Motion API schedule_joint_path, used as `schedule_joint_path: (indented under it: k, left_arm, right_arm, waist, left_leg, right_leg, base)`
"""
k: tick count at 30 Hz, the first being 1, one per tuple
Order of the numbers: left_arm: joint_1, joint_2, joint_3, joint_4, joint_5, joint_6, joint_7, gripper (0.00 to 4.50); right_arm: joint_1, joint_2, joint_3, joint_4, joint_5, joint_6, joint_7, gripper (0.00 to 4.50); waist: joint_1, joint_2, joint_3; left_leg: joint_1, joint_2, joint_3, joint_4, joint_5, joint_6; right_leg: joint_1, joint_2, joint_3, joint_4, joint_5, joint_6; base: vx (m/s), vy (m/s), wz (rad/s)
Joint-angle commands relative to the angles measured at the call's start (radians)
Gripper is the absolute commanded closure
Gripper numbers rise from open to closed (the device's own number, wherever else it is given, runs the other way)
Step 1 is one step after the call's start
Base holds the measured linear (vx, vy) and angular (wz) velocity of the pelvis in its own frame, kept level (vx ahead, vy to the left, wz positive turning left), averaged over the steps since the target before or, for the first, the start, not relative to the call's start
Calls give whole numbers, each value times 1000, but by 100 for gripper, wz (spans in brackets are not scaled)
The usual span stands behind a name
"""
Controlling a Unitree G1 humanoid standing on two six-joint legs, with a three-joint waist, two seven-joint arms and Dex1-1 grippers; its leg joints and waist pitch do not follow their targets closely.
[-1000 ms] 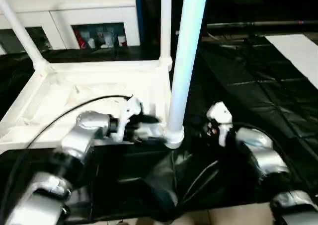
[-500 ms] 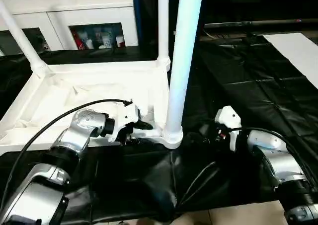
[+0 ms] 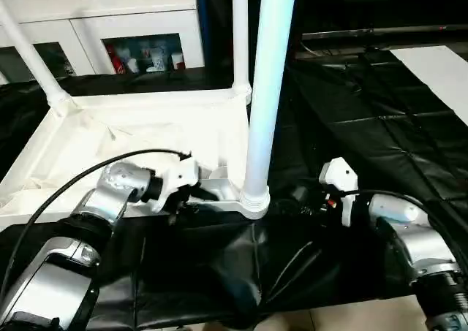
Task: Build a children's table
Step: Rotate table base, then rotate leg to tighten
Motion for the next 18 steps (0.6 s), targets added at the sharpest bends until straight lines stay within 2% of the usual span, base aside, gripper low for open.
schedule_joint_path:
  k: [1,3,4,7,11,12,13,15,16,17,18]
  left_arm:
    - [-11,2,8,22,14,-16,6,332]
    - [-13,-3,10,30,16,-19,5,342]
    - [-11,-6,10,33,18,-20,7,362]
    - [-8,-16,16,41,16,-12,12,374]
    - [11,-45,48,31,-32,23,11,420]
    - [27,-53,39,19,-28,30,13,425]
    - [31,-55,36,15,-26,31,14,436]
    - [57,-70,23,-7,-19,37,26,444]
    - [94,-90,5,-40,-12,51,40,444]
    - [109,-97,-3,-52,-9,55,44,444]
    - [109,-97,-3,-52,-9,55,44,444]
  right_arm:
    - [0,-7,-2,-35,8,14,6,136]
    - [0,-8,-1,-38,9,18,5,136]
    - [-2,-8,0,-38,9,20,5,136]
    - [-6,-10,3,-41,13,26,3,136]
    - [-13,-8,4,-40,15,21,3,136]
    - [-16,-6,5,-43,18,25,8,136]
    - [-16,-5,5,-44,20,26,10,136]
    - [-16,-5,9,-52,22,29,16,136]
    - [-14,-2,13,-59,22,30,16,136]
    - [-14,-1,14,-60,21,29,15,136]
    - [-14,-1,14,-60,21,29,15,136]
  waist:
    - [3,-2,-71]
    - [3,-1,-71]
    - [4,-5,-71]
    - [5,-11,-71]
    - [10,-9,-72]
    - [11,-14,-72]
    - [12,-11,-73]
    - [11,-19,-73]
    - [10,-28,-73]
    - [11,-22,-74]
    - [10,-21,-73]
  left_leg:
    - [-5,18,-5,-58,-69,72]
    - [-4,20,-6,-59,-65,73]
    - [-4,20,-6,-59,-61,74]
    - [-5,19,-4,-58,-55,78]
    - [-5,19,-3,-57,-46,83]
    - [-6,19,-3,-56,-40,86]
    - [-6,21,-4,-57,-34,90]
    - [-7,23,-4,-57,-26,97]
    - [-8,22,-3,-57,-17,104]
    - [-8,27,-5,-57,-6,112]
    - [-8,26,-4,-57,-3,116]
  right_leg:
    - [67,-69,43,-77,58,-256]
    - [66,-70,44,-77,63,-254]
    - [67,-70,44,-75,68,-255]
    - [67,-70,44,-75,71,-255]
    - [66,-71,45,-75,62,-254]
    - [66,-71,44,-75,71,-255]
    - [66,-72,45,-73,79,-254]
    - [66,-72,44,-71,91,-252]
    - [67,-71,44,-70,98,-249]
    - [66,-75,45,-67,109,-251]
    - [65,-74,44,-68,108,-250]
  base:
    - [0,0,0]
    - [0,0,0]
    - [0,0,0]
    - [0,0,0]
    - [0,0,0]
    - [0,0,0]
    - [0,0,0]
    - [0,0,0]
    - [0,0,0]
    - [0,0,0]
    - [0,0,0]
